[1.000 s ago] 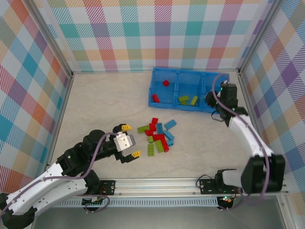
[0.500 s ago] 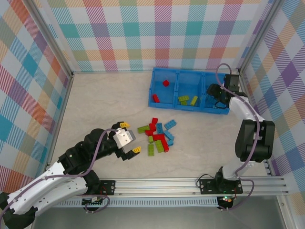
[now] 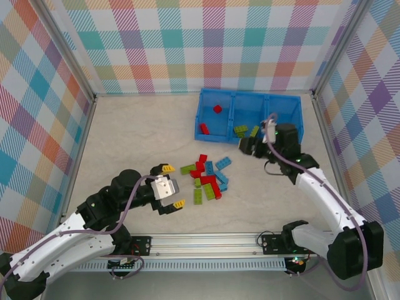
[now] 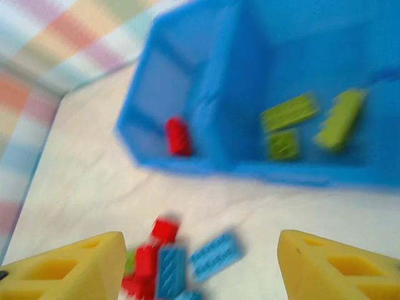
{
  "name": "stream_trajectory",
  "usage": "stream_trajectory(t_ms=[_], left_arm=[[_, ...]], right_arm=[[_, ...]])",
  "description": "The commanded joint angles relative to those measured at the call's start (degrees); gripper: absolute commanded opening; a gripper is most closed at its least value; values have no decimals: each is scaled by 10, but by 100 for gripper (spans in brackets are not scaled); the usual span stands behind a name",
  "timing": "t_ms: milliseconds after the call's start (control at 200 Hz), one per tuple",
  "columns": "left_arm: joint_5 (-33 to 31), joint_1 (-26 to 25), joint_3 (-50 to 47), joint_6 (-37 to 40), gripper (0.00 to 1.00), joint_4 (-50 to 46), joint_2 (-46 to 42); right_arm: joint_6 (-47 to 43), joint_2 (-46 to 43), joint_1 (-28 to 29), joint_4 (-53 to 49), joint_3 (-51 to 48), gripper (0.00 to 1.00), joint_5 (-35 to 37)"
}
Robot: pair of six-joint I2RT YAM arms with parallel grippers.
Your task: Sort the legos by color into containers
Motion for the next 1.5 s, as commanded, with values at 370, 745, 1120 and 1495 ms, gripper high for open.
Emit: stream_trajectory(t_ms=[370,745,1120,1495], left_arm=[[87,5,-4,70,100,-43,33],[85,5,-5,65,100,-40,36],[82,5,-3,63,100,-33,31],[-37,35,11,-73,100,24,3]], right_arm=[[-118,233,161,-19,17,67,35],[-111,330,173,11,25,42,120],[-83,172,173,55,-42,25,148],[-51,-15,58,73,-30,21,309]])
